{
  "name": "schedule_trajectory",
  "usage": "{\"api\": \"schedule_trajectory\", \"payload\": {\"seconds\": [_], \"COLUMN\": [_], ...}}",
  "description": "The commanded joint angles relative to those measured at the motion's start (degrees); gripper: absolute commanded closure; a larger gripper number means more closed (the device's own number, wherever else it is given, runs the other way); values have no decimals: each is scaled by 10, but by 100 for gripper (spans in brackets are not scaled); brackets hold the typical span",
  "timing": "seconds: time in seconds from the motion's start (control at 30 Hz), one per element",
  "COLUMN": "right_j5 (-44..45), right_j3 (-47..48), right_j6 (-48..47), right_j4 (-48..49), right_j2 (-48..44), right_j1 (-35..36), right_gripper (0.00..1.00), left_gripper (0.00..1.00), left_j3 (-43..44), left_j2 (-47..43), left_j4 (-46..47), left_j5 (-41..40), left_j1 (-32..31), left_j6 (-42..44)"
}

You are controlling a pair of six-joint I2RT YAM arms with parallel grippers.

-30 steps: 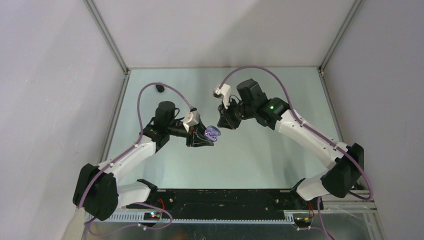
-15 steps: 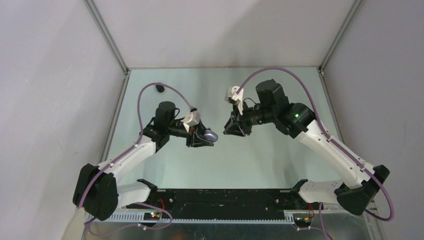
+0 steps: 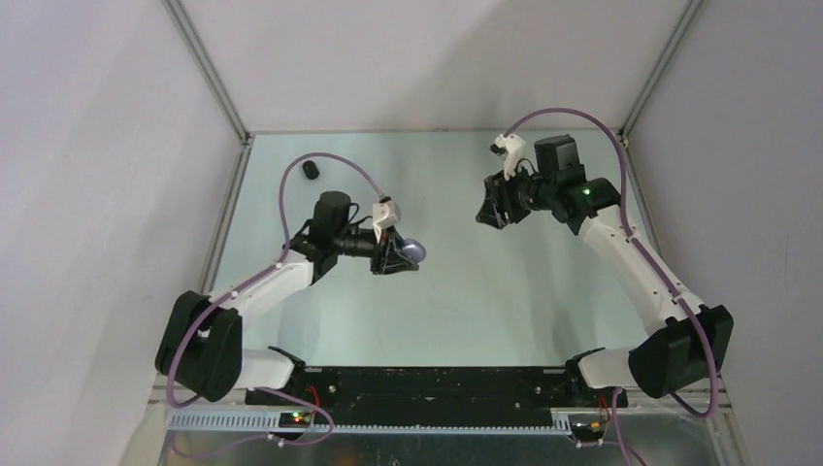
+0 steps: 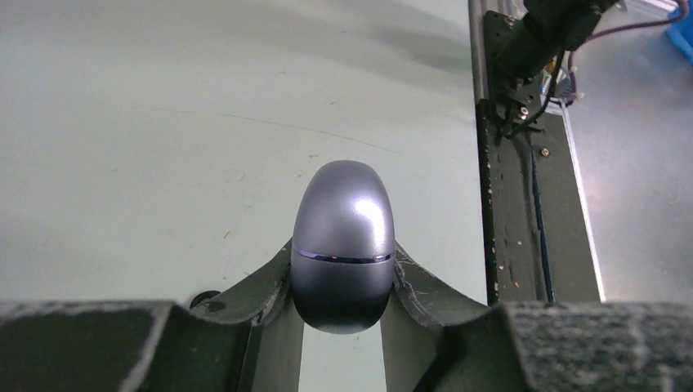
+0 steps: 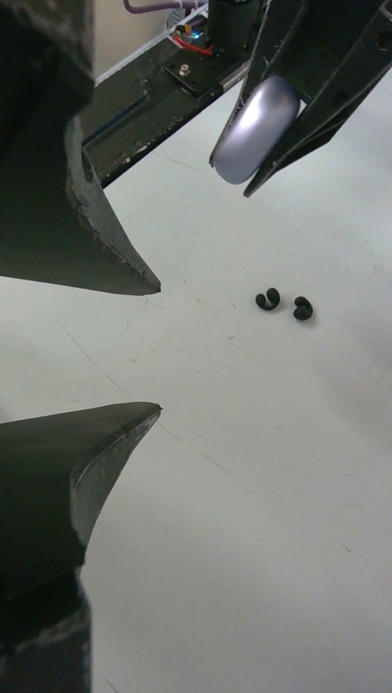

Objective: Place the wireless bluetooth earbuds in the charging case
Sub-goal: Close the charging case, then place the charging case at the center of the board.

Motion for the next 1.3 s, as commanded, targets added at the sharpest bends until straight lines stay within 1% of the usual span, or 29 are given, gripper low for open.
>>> {"api": "schedule_trajectory", "payload": {"seconds": [0.0, 0.17, 0.23, 0.3, 0.33, 0.37, 0.4, 0.43, 0.57, 0.63, 0.67, 0.7, 0.77, 0.9, 0.97, 1.1, 1.2, 1.27], "right_j5": [28, 76, 79, 82, 85, 91, 93, 96, 92, 83, 78, 76, 74, 69, 67, 65, 64, 65], "right_j3": [-1, -2, -7, -10, -10, -9, -9, -10, -12, -15, -15, -16, -17, -19, -19, -21, -22, -23], "right_j6": [6, 2, 3, 4, 3, 3, 1, 0, 3, 5, 6, 6, 6, 6, 6, 6, 5, 4], "right_j4": [19, 22, 29, 34, 35, 35, 35, 36, 37, 39, 40, 40, 39, 41, 41, 41, 42, 43], "right_j2": [-1, -5, -9, -12, -12, -13, -14, -17, -28, -28, -28, -28, -27, -26, -24, -24, -26, -29], "right_j1": [3, -14, -34, -54, -67, -73, -85, -91, -128, -150, -155, -159, -172, -184, -186, -190, -194, -198], "right_gripper": [43, 37, 31, 26, 22, 21, 20, 20, 19, 18, 18, 17, 16, 16, 16, 15, 15, 15], "left_gripper": [100, 100, 100, 100, 99, 99, 99, 98, 96, 96, 95, 95, 94, 91, 89, 89, 86, 84], "left_j3": [46, 115, 140, 159, 168, 172, 184, 192, 260, 291, 312, 323, 359, 423, 474, 571, 622, 651], "left_j2": [30, 108, 139, 165, 182, 190, 209, 218, 289, 338, 353, 367, 425, 501, 540, 610, 643, 671], "left_j4": [16, -31, -47, -34, -21, 3, 15, 30, 43, 60, 66, 74, 76, 77, 65, 5, -23, -25], "left_j5": [-35, -81, -92, -101, -108, -112, -122, -128, -147, -153, -154, -153, -156, -166, -167, -163, -158, -154], "left_j1": [4, 3, 3, 1, 1, 1, -1, -3, -19, -23, -23, -24, -23, -17, -11, -1, 3, 3], "left_j6": [-55, -50, -59, -73, -94, -104, -137, -151, -209, -265, -282, -318, -364, -443, -463, -462, -468, -488]}}
